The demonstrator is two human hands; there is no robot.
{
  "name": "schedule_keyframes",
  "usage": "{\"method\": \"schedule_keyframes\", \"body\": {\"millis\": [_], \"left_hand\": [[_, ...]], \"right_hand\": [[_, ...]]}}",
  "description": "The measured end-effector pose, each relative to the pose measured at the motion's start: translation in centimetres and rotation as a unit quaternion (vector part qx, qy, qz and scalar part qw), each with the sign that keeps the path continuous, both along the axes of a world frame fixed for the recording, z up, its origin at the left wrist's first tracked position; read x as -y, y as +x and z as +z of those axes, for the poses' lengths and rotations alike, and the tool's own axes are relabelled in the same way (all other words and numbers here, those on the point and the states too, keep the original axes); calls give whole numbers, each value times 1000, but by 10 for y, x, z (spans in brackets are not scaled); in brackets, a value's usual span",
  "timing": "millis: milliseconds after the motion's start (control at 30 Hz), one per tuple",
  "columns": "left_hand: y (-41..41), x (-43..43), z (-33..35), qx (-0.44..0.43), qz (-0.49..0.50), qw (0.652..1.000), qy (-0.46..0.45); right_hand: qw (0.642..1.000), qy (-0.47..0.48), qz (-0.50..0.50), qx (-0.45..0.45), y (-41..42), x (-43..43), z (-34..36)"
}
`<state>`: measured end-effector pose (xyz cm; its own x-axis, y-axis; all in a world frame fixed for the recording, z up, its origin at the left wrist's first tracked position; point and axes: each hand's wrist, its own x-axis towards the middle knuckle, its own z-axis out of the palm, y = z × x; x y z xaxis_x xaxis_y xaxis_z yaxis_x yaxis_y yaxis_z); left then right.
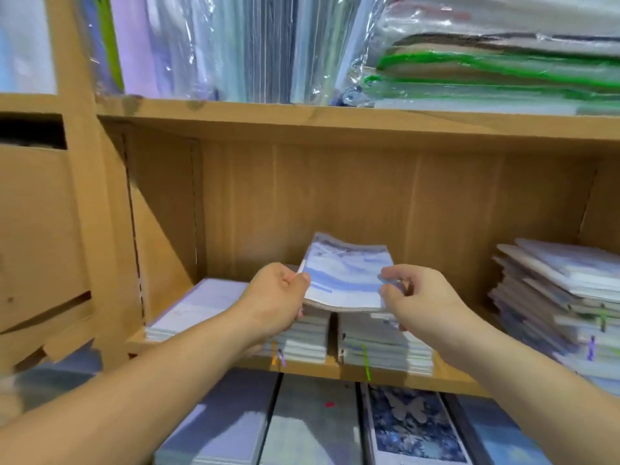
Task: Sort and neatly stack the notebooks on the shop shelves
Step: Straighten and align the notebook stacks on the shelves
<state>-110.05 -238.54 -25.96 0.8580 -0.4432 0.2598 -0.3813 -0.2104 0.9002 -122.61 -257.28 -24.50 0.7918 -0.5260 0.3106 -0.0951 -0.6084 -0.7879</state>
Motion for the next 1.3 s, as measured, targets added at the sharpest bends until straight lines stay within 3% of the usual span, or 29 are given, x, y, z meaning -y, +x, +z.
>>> {"method": "schedule_keyframes", "body": {"millis": [233,400,633,833,967,1167,1233,1300], "left_hand": [[32,-122,27,-77,-37,996,-35],[53,-195,8,-47,51,998,-1],[83,-213,-42,-58,162,983,-67],[107,-201,-72,-67,187,974,-107],[118,-202,-90,-20,180,982,-46],[127,-223,-92,170,184,961,119],[126,-228,-94,191,149,962,123],[124,-230,-96,209,121,962,125]], "right_hand": [[997,13,71,14,58,-85,7],[992,40,123,-10,103,-154,-12],[993,52,87,-57,150,-195,-30],[995,6,34,-92,174,-213,-44],[991,-71,34,-110,166,-212,-53],[942,-299,10,-154,135,-209,-44],[939,-308,-5,-156,127,-205,-44],[951,-258,22,-170,122,-202,-54]]}}
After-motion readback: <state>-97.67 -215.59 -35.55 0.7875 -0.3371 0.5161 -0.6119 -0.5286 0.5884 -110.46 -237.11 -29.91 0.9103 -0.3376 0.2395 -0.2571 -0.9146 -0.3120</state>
